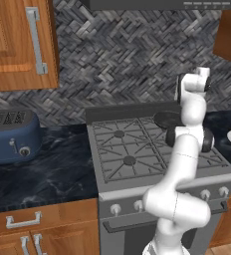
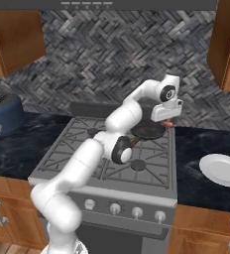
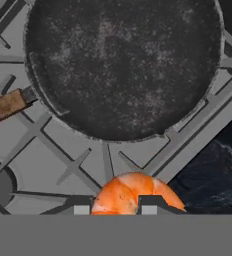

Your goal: Place the shrimp on the plate and place the bell pepper on the same plate.

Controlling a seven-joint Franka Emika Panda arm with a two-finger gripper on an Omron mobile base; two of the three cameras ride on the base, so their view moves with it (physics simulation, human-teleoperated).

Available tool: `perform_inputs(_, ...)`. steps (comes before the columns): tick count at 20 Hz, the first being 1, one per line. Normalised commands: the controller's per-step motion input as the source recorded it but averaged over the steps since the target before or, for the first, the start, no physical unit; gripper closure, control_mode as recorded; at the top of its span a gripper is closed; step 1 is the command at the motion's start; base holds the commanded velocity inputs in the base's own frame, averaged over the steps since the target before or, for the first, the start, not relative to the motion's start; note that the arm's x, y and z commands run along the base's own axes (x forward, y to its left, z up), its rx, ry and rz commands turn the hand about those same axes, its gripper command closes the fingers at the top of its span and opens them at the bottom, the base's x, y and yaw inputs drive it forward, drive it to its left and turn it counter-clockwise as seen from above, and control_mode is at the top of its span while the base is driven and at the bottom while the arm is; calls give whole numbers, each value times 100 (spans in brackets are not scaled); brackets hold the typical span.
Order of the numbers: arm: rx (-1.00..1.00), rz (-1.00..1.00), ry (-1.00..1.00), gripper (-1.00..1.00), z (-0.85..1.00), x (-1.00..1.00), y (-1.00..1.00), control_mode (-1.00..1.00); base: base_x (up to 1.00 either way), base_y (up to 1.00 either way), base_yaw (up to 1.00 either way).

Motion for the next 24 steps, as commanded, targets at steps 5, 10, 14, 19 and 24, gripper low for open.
perform_inputs(5,0,-7,0,100,3,-69,-24,-100,0,0,0)
perform_inputs(10,-1,-6,-8,100,0,-67,-25,-100,0,0,0)
perform_inputs(14,-7,-5,-15,100,0,-58,-41,-100,0,0,0)
perform_inputs(19,-13,-4,-15,100,-9,-55,-31,-100,0,0,0)
perform_inputs(24,-17,-5,-11,100,-18,-56,-19,-100,0,0,0)
